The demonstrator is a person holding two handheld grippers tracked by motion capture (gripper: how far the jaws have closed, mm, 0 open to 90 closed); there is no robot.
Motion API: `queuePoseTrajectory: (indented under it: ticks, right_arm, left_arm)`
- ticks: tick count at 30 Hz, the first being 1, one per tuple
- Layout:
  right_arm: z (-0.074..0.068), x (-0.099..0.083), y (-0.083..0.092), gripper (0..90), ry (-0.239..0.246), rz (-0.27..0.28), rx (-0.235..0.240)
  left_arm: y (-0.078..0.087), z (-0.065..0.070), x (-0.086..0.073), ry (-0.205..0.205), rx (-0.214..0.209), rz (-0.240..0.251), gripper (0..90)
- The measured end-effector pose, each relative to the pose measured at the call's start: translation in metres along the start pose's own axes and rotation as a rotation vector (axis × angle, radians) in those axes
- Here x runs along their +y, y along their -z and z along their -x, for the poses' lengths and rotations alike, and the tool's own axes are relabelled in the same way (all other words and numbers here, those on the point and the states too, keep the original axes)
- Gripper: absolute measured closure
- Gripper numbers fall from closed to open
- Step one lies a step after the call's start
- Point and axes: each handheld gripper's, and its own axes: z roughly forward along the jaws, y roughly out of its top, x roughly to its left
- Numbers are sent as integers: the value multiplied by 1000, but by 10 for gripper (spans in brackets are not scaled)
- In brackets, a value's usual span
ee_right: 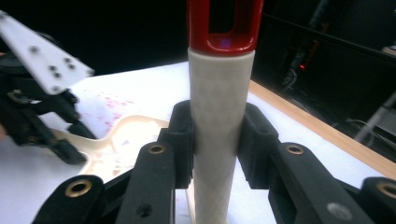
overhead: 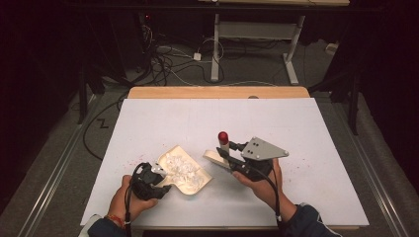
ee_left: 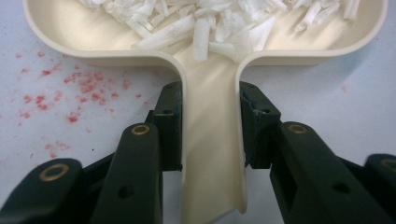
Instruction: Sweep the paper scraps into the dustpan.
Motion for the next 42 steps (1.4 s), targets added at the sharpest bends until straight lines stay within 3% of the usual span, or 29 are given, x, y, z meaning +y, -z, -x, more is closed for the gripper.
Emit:
queuePoseTrajectory:
  ticks: [6,12,18,25,42]
  right_arm:
    - [-18,5,-7,704,13,26,63]
    - [-15,11,1,704,-2,81,111]
    - [-5,16,11,704,2,99,61]
    - [12,12,13,704,-7,82,0]
    - [43,7,20,703,-47,88,-58]
  left_arm:
    - [0,0,-1,-1,2,1,633]
    - [0,0,-2,1,0,4,634]
    - [1,-1,-2,0,1,-1,634]
    - [2,-1,-3,6,-2,2,634]
    - [1,-5,-6,22,-14,12,633]
